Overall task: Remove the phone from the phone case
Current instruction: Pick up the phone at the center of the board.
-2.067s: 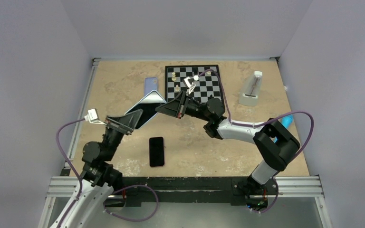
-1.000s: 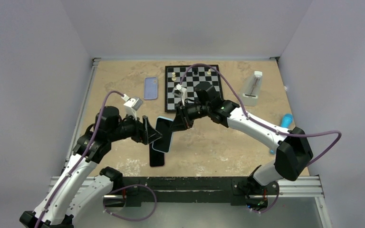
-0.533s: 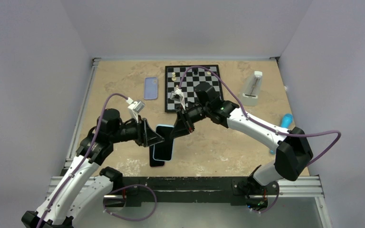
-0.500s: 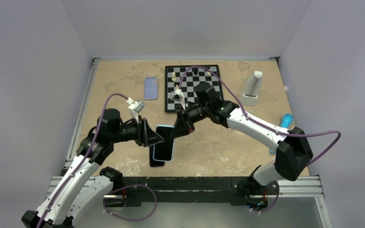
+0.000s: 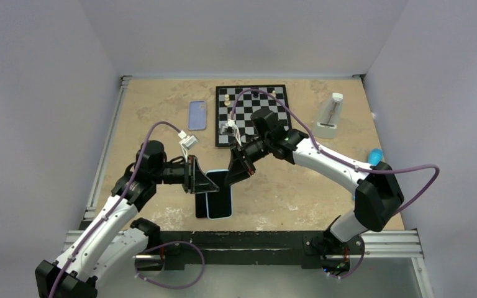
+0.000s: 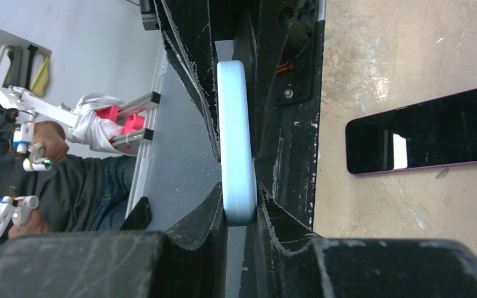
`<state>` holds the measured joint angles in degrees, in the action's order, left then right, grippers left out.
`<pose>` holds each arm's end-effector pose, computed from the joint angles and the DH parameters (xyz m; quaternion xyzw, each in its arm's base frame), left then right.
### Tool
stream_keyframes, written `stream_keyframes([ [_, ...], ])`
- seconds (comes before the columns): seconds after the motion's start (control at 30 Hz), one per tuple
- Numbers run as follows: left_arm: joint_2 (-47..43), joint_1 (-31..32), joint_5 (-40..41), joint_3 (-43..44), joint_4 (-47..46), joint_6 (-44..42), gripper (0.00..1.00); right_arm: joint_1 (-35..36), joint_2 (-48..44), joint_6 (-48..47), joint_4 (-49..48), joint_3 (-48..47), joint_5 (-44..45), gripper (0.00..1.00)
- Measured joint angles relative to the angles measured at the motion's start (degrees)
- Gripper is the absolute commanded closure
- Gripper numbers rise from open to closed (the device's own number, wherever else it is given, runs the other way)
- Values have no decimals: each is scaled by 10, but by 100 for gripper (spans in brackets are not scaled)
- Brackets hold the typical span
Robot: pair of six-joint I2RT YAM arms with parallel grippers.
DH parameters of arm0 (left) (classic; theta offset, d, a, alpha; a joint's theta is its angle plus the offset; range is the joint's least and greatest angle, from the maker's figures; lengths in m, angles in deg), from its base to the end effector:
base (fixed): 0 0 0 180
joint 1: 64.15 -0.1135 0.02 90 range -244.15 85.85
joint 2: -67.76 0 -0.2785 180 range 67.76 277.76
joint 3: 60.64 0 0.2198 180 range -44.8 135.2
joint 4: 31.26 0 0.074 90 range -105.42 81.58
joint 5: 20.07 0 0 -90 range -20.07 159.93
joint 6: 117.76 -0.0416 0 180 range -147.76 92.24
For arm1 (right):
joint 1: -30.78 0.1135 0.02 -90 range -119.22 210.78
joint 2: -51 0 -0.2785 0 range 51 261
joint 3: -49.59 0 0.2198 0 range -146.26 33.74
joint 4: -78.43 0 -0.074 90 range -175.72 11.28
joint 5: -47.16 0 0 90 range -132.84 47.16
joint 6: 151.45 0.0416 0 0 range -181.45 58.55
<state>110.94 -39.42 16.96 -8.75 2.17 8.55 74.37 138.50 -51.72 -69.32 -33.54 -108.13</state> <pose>0.0989 -0.0821 0.2959 0.1633 0.7741 -0.5687 0.2252 0.1915 0.2345 0.3205 -0.4509 0.6491 0.6004 0.1217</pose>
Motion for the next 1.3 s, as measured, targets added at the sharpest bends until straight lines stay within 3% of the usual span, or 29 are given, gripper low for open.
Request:
stream_keyframes([
  [0.17,7,-2,-21,-9,-21,13,76,0,9,7,0,-1,-11,100],
  [0.37,6,-3,-28,-12,-37,26,81,0,13,18,-6,-2,-21,100],
  [0.57,11,-3,-32,-12,-61,54,71,2,13,30,-21,-3,-28,100],
  [0.63,16,-3,-34,-12,-73,63,75,10,13,30,-37,-5,-24,100],
  [0.73,12,-3,-39,-12,-77,66,94,12,13,37,-42,-6,-24,100],
  [0.8,6,-2,-42,-12,-83,66,100,11,13,55,-48,-6,-30,100],
  [0.87,-4,-2,-38,-12,-83,66,100,12,13,72,-61,-6,-32,83],
  [1.0,-37,-2,2,-5,-46,53,100,14,4,92,-87,-2,-1,32],
  [1.03,-48,-2,21,2,-26,47,100,14,-4,97,-101,4,21,23],
  [1.17,-112,0,128,26,37,26,100,13,-45,121,-174,55,110,20],
  [1.3,-198,0,235,33,73,31,100,20,-73,179,-272,128,140,18],
])
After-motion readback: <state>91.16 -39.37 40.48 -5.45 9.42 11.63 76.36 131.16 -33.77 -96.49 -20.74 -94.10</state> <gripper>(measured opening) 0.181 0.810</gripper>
